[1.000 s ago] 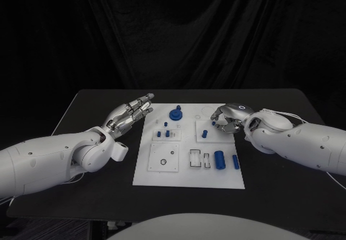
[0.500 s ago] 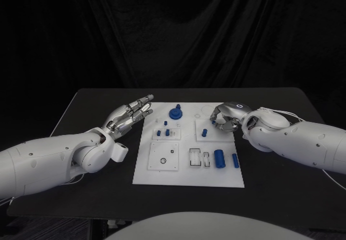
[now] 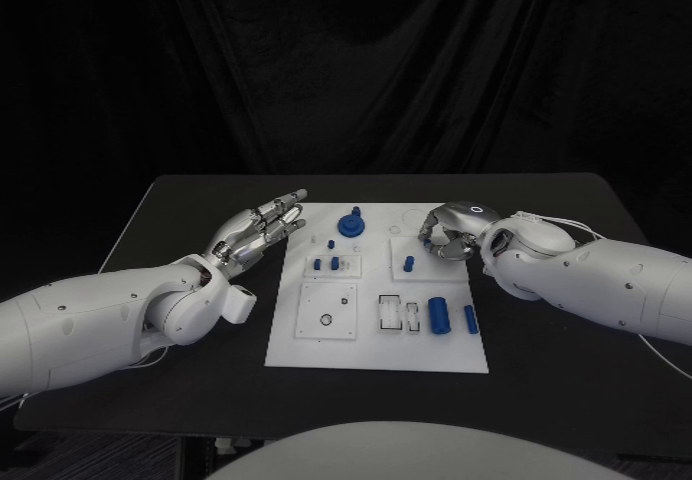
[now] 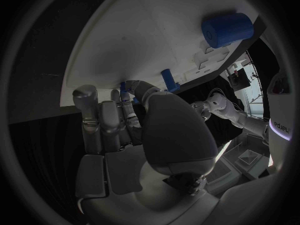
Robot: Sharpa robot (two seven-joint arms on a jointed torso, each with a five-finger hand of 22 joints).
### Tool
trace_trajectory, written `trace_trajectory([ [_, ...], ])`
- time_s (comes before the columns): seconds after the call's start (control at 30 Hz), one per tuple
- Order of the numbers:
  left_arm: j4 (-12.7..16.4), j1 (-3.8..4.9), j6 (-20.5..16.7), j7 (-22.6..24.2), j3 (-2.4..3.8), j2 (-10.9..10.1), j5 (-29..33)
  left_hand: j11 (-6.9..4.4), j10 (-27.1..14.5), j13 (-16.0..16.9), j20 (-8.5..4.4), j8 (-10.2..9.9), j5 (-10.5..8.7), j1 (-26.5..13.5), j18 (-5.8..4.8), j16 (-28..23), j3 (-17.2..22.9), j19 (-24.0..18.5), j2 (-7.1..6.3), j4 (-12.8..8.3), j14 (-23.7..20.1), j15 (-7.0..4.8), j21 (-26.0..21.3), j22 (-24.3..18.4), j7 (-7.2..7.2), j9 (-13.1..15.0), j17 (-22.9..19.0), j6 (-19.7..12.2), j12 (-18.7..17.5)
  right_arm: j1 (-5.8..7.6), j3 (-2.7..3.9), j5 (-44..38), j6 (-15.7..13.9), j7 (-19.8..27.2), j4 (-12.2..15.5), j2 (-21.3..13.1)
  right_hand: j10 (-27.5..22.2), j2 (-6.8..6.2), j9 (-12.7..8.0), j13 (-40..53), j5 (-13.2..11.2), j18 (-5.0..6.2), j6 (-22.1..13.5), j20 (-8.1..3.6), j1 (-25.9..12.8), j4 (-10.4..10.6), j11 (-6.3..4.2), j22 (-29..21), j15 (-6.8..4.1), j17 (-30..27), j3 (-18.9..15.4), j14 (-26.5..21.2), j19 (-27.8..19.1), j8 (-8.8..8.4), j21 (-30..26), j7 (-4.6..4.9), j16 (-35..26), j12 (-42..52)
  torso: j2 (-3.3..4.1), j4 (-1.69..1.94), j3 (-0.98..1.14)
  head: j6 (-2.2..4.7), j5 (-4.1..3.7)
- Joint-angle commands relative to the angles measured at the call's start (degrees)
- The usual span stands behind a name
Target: Assemble the parts on the task board
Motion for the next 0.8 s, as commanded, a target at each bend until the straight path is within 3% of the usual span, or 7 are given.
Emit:
trace_trajectory([
  [0.03,-0.1,-0.14,1.02,7.68,0.04,0.19,0.06,0.42,-0.07,0.06,0.45,0.12,0.38,0.54,1.04,0.35,0.31,0.09,-0.02,-0.09,0.19,0.43,0.31,0.1,0.21,0.06,0.09,0.44,-0.09,-0.22,0.05,-0.08,0.86,-0.31,-0.12,0.01,0.87,0.12,0.21,-0.23,0.57,-0.81,0.15,-0.36,0.95,-0.67,0.0,5.03,-0.42,-0.28,0.17,-0.03,-0.07,0.27,0.17,-0.08,0.07,0.39,0.02,-0.01,0.0,-0.14,0.02],
  [0.5,-0.58,-0.34,1.53,7.32,0.04,0.58,0.06,0.62,0.06,0.08,1.22,0.18,0.94,1.13,0.93,0.8,0.62,0.49,-0.13,-0.44,1.17,1.34,0.51,0.6,0.91,0.12,0.34,0.92,-0.07,-0.71,0.06,-0.08,1.72,-0.47,-0.36,0.2,4.44,0.58,1.32,-1.31,0.64,-0.59,0.64,-0.87,1.6,-2.0,-0.56,4.77,-0.96,-2.22,0.81,-0.85,-0.68,0.72,-0.61,-0.07,-0.92,0.41,-0.03,0.0,0.01,-0.42,-0.01],
  [0.8,-0.94,-0.44,1.76,7.05,0.04,0.85,0.06,0.75,0.1,0.09,1.44,0.2,1.26,1.42,0.87,0.93,0.81,0.63,-0.12,-0.67,1.43,1.62,0.59,0.75,1.22,0.14,0.39,1.08,-0.06,-0.81,0.06,-0.08,-0.58,0.78,-0.28,0.04,7.66,1.43,2.41,-2.18,-0.35,-0.81,1.59,-1.36,2.38,-3.07,-1.13,5.05,-1.5,-2.58,1.04,-0.44,-0.08,1.35,0.69,-0.31,-1.22,0.19,-0.03,-0.01,-0.02,-0.48,0.0],
])
